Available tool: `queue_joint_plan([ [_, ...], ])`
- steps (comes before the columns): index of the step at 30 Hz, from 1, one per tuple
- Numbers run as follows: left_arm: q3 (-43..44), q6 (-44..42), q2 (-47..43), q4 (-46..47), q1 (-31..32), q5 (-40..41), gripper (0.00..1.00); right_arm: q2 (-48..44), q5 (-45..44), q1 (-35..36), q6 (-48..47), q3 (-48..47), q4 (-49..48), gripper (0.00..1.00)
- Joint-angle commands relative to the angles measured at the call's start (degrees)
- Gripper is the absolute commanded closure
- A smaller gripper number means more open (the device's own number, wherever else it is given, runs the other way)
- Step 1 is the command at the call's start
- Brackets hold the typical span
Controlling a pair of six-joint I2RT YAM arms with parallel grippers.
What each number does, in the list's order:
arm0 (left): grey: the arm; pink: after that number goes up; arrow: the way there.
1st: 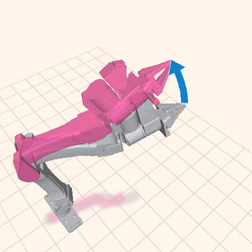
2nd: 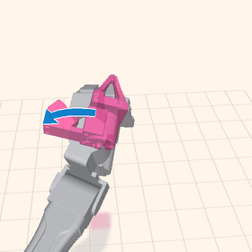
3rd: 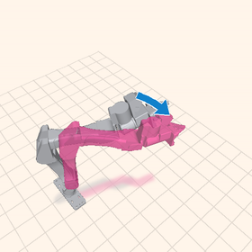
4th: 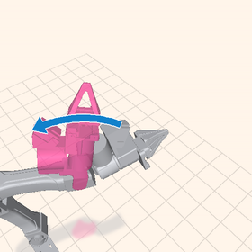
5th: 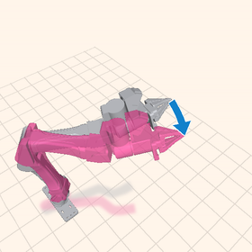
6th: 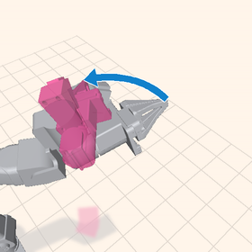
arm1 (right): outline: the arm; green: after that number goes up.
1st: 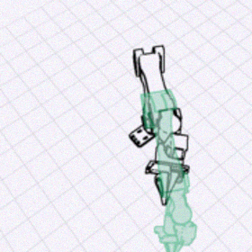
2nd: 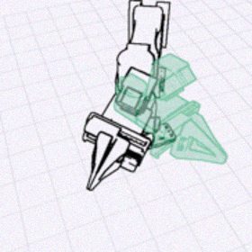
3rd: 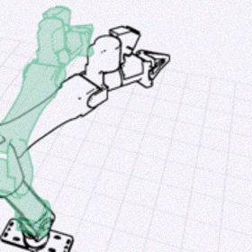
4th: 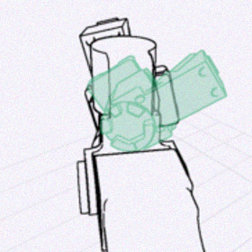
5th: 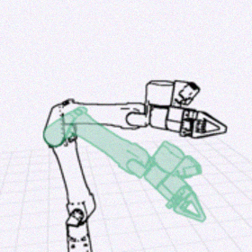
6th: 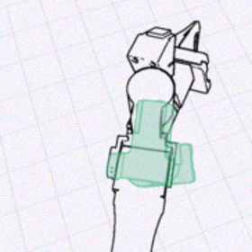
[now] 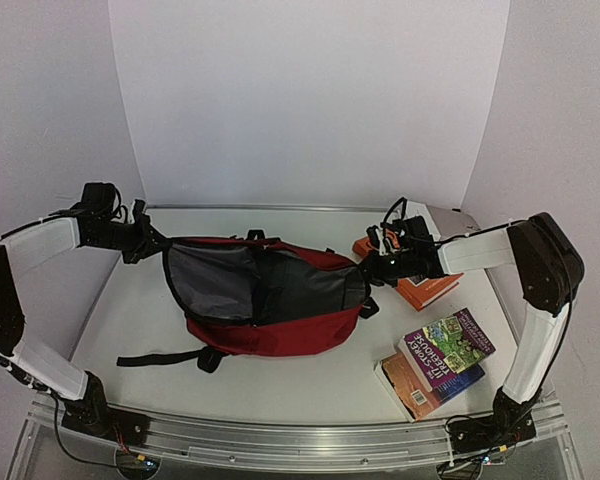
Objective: Pack the student bag
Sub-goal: Unzip the student bag at the center of the board, then pick up the book at the corner of the board.
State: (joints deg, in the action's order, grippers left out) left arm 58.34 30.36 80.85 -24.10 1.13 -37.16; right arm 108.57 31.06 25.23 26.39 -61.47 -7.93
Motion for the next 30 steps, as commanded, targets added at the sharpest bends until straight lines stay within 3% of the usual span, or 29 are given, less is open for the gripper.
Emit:
queue_joint_plan([
  [1, -1.31, 1.35, 4.29, 8.1, -4.74, 1.08, 1.0, -1.46, -5.19, -3.13, -0.31, 1.18, 2.26, 1.0],
  [4, -1.26, 1.07, 7.97, 9.92, -3.63, -4.1, 1.0, -2.2, -1.3, -3.09, -0.12, 0.95, 2.6, 0.98],
  [8, -1.5, -0.84, 10.25, 10.13, 0.59, -3.27, 1.0, -4.79, 0.1, -3.16, 1.13, 0.96, 3.23, 0.7],
  [12, -0.59, -1.64, 13.7, 10.3, 5.6, -2.44, 1.0, -9.82, -2.85, -3.15, 1.87, 1.26, 4.86, 0.51],
  [17, 0.71, -0.91, 18.26, 12.53, 8.2, -2.03, 1.0, -17.06, -8.86, -4.21, 2.51, 2.09, 7.3, 0.42],
  [21, 1.27, -0.43, 20.64, 13.15, 8.14, 1.4, 1.0, -21.28, -11.17, -9.75, 4.65, 4.02, 7.61, 0.33],
  [30, 1.38, 0.83, 21.59, 15.14, 8.11, 3.74, 0.68, -19.54, -15.72, -20.27, 12.33, 6.19, 1.62, 0.15],
])
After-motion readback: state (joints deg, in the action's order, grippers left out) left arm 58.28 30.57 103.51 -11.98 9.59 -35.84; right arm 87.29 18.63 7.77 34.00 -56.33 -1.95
